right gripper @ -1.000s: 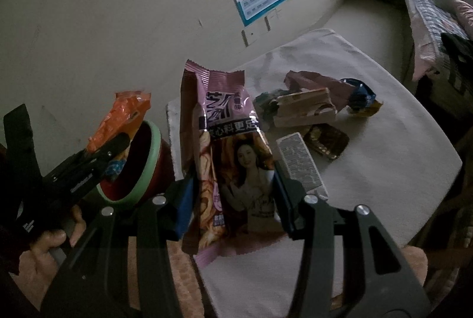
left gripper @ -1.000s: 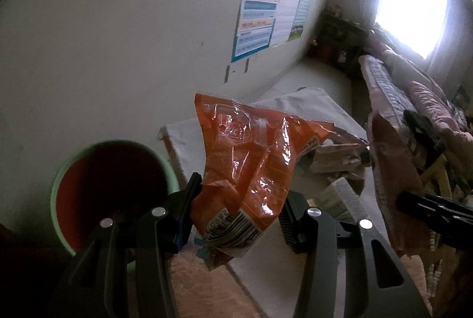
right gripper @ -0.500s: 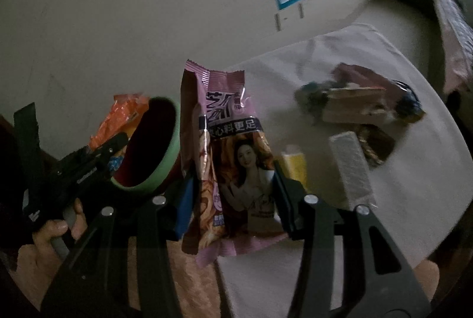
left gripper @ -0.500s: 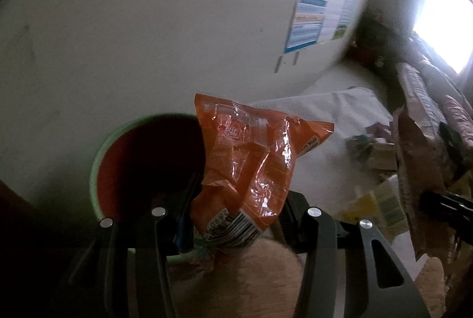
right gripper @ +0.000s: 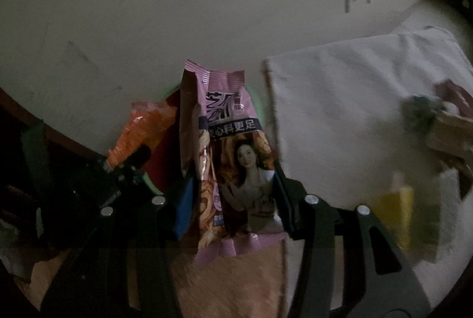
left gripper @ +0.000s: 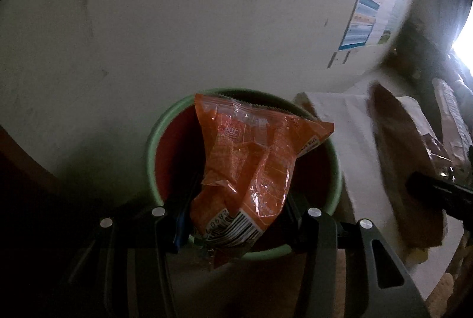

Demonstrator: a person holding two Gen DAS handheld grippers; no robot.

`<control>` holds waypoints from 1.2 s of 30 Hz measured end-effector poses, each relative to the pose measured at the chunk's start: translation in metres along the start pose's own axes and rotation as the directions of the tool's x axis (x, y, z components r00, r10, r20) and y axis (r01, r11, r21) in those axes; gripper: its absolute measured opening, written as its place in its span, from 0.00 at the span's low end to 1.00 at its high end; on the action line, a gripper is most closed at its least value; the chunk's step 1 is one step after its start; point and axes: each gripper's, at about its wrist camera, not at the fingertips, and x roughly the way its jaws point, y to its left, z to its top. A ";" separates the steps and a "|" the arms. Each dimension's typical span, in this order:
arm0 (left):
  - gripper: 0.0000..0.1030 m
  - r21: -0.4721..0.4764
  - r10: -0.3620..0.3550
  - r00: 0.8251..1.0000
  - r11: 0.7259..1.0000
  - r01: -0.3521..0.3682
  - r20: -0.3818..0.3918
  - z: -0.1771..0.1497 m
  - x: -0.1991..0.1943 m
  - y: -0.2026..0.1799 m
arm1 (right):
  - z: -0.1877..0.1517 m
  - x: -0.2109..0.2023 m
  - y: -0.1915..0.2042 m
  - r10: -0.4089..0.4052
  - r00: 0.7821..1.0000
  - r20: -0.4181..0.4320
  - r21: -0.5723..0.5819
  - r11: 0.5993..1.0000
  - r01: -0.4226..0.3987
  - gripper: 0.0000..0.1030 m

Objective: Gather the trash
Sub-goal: 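Open the right tool then the left tool over the green bucket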

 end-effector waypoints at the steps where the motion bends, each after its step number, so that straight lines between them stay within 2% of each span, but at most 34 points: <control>1: 0.45 -0.001 0.004 1.000 1.000 -0.004 -0.002 -0.001 0.001 0.002 | 0.003 0.007 0.005 0.005 1.000 -0.011 -0.007 1.000 -0.005 0.46; 7: 0.45 -0.018 0.021 1.000 1.000 -0.022 -0.014 -0.001 0.008 0.014 | 0.015 0.038 0.022 0.000 0.999 -0.051 -0.040 0.999 -0.002 0.47; 13: 0.45 -0.023 0.025 0.999 0.999 -0.026 -0.027 0.003 0.018 0.018 | 0.027 0.049 0.023 -0.001 0.998 -0.065 -0.029 1.000 -0.001 0.49; 15: 0.46 -0.025 0.020 0.999 0.999 -0.021 -0.032 0.003 0.020 0.017 | 0.029 0.049 0.024 0.008 0.998 -0.060 -0.020 1.000 -0.009 0.55; 17: 0.46 -0.024 0.018 0.999 1.000 -0.019 -0.033 0.003 0.020 0.017 | 0.030 0.048 0.021 0.022 0.998 -0.052 -0.008 1.000 -0.023 0.68; 20: 0.46 -0.024 0.018 0.999 1.000 -0.019 -0.035 0.003 0.021 0.017 | 0.031 0.042 0.021 0.040 0.999 -0.034 0.007 0.999 -0.040 0.74; 27: 0.46 -0.029 0.024 0.999 0.999 -0.025 -0.048 0.002 0.025 0.019 | 0.023 0.024 0.014 0.035 0.999 -0.011 0.036 0.999 -0.035 0.75; 30: 0.46 -0.030 0.026 0.999 0.999 -0.027 -0.043 0.005 0.024 0.017 | 0.011 0.008 0.011 0.028 0.999 0.024 0.039 0.999 -0.029 0.75; 36: 0.47 -0.023 0.031 0.999 0.999 -0.032 -0.039 0.006 0.026 0.014 | -0.016 -0.017 0.009 -0.056 0.996 0.071 -0.021 0.998 0.058 0.75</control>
